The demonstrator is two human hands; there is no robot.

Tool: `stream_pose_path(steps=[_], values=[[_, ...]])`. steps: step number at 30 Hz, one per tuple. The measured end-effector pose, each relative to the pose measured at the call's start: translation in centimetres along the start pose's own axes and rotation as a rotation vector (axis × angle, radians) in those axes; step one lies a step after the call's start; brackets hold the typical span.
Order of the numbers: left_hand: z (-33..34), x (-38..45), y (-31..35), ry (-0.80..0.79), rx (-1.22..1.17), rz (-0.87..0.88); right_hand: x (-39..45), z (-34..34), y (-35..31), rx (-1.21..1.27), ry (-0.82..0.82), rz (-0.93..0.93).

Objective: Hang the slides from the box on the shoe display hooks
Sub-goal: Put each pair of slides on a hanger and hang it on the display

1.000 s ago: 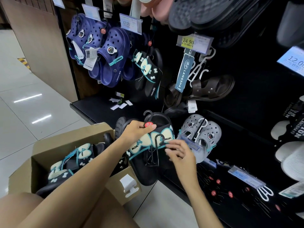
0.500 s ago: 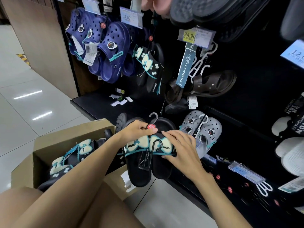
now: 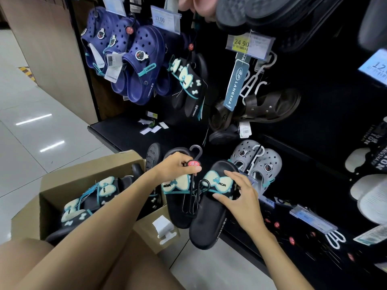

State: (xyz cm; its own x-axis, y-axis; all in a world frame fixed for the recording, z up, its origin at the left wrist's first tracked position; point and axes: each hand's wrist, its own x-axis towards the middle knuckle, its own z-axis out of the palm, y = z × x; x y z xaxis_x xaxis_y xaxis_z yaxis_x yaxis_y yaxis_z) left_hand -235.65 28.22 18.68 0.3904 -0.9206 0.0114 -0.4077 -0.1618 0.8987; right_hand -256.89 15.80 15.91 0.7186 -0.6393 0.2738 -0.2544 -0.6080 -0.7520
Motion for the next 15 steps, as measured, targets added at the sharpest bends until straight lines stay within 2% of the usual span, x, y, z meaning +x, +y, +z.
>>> stream_pose_path(steps=[8, 15], values=[[0.5, 0.1, -0.7, -0.096, 0.151, 0.045, 0.1, 0.5, -0.7, 0.185, 0.113, 0.075], [0.4, 0.0, -0.5, -0.030, 0.175, 0.019, -0.2, 0.7, -1.3, 0.158, 0.059, -0.006]])
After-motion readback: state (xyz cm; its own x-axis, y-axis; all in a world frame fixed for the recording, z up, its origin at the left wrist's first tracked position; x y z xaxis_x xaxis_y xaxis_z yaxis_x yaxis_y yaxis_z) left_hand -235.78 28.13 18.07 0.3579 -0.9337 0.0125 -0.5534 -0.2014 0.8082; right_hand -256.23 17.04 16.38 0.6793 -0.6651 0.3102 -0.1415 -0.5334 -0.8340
